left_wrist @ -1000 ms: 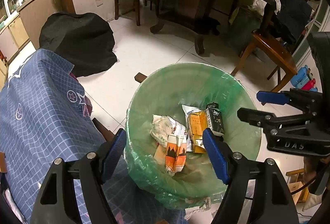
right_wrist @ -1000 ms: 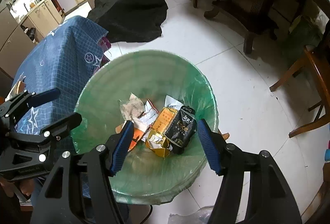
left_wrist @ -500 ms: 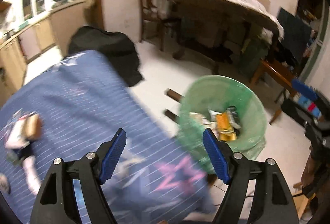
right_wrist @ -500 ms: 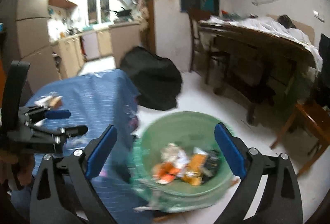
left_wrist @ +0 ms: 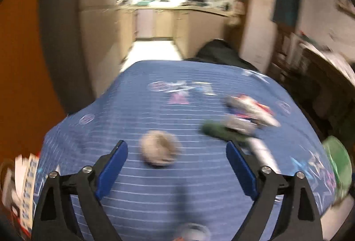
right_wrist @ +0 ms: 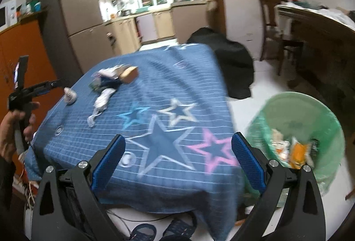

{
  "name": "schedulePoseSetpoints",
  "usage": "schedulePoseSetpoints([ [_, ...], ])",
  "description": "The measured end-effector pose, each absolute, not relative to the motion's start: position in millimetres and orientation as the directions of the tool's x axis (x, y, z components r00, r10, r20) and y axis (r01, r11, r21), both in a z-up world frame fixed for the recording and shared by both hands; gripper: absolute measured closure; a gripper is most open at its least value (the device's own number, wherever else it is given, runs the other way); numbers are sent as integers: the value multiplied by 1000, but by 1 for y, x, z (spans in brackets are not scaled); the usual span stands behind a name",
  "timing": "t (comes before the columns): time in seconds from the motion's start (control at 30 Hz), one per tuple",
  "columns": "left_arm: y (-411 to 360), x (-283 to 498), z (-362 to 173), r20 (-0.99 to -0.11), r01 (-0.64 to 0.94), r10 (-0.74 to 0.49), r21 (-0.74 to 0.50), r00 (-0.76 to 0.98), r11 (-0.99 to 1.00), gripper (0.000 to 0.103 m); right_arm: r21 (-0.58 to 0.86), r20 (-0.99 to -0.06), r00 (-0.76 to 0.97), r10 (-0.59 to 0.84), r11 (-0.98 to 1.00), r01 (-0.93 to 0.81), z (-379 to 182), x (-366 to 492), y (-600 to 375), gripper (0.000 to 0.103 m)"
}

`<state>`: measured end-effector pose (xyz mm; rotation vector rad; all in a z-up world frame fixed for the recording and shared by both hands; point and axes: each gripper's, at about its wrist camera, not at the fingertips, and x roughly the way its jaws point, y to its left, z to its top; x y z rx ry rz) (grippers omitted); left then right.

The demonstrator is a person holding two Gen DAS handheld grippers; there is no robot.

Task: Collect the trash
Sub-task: 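Move both tools back over the table, then grasp the beige fuzzy sock with the left tool while the right tool grasps the white towel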

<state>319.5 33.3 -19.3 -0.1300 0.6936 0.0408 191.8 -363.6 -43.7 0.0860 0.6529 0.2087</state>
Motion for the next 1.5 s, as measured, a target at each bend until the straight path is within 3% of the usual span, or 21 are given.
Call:
schedulePoseSetpoints([
  [0.07, 58, 331, -28, -661, -100, -24, -150, 750, 984, 7, 144, -604, 759, 242, 970, -194, -45, 198, -348, 10],
  [0.37, 62, 382, -68, -742, -86, -23, -107, 670, 991, 8, 195, -646, 660, 383, 919, -343, -48, 245, -270, 10],
  [0.43, 59, 387, -74, -746, -68, -27, -96, 665, 993, 16, 220, -651, 631, 422, 900, -375, -50, 260, -253, 10],
  [0.47, 57, 388, -76, -752, -59, -29, -89, 658, 994, 35, 228, -653, 621, 433, 895, -384, -50, 267, -247, 10],
  [0.57, 47, 379, -86, -746, -33, -45, -89, 664, 995, 52, 269, -663, 576, 478, 870, -413, -54, 291, -226, 23],
  [0.63, 41, 375, -88, -742, -24, -38, -72, 669, 997, 53, 287, -678, 548, 490, 863, -417, -59, 308, -211, 32],
  [1.1, 40, 370, -92, -740, -24, -56, -98, 670, 995, 54, 99, -758, 578, 302, 929, -357, -79, 349, -167, 60],
  [1.2, 38, 369, -92, -739, -27, -53, -95, 671, 995, 54, 73, -759, 586, 284, 931, -357, -79, 344, -163, 76],
  [1.5, 26, 354, -86, -726, -5, -72, -103, 683, 995, 55, 108, -711, 625, 323, 928, -356, -68, 320, -177, 78],
])
